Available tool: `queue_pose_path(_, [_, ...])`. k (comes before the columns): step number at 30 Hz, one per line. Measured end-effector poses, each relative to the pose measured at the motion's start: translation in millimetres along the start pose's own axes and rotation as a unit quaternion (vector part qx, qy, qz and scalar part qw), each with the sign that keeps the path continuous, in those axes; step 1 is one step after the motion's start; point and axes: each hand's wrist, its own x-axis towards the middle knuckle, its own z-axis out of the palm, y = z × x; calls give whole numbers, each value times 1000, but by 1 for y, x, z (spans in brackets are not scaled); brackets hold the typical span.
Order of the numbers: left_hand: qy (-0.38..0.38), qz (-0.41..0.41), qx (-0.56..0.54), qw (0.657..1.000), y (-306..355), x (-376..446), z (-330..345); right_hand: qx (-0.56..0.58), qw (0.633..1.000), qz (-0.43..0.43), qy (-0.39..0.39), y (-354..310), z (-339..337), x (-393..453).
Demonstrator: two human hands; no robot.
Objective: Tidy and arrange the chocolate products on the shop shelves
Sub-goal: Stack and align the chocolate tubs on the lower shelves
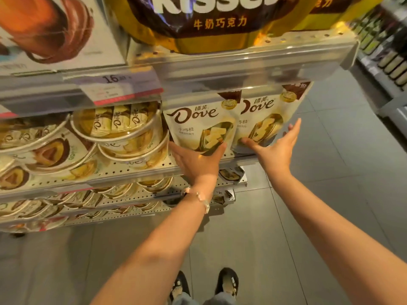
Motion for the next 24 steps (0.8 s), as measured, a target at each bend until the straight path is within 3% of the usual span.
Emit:
queue_pose_path(7, [36, 51, 4, 998, -13, 9, 7, 67, 998, 3, -18, 10, 10, 3])
queue_pose_path(16, [54, 86, 4, 995, -16, 5, 7, 69, 997, -22, -13, 14, 13, 2])
queue_pose_path(21, [25, 157, 17, 987, -27, 5, -5, 49, 998, -33, -1, 20, 15, -2])
queue_pose_path(24, [-17, 201, 6, 979, -49, -10, -25, 22, 996, -52, 67, 27, 12, -24])
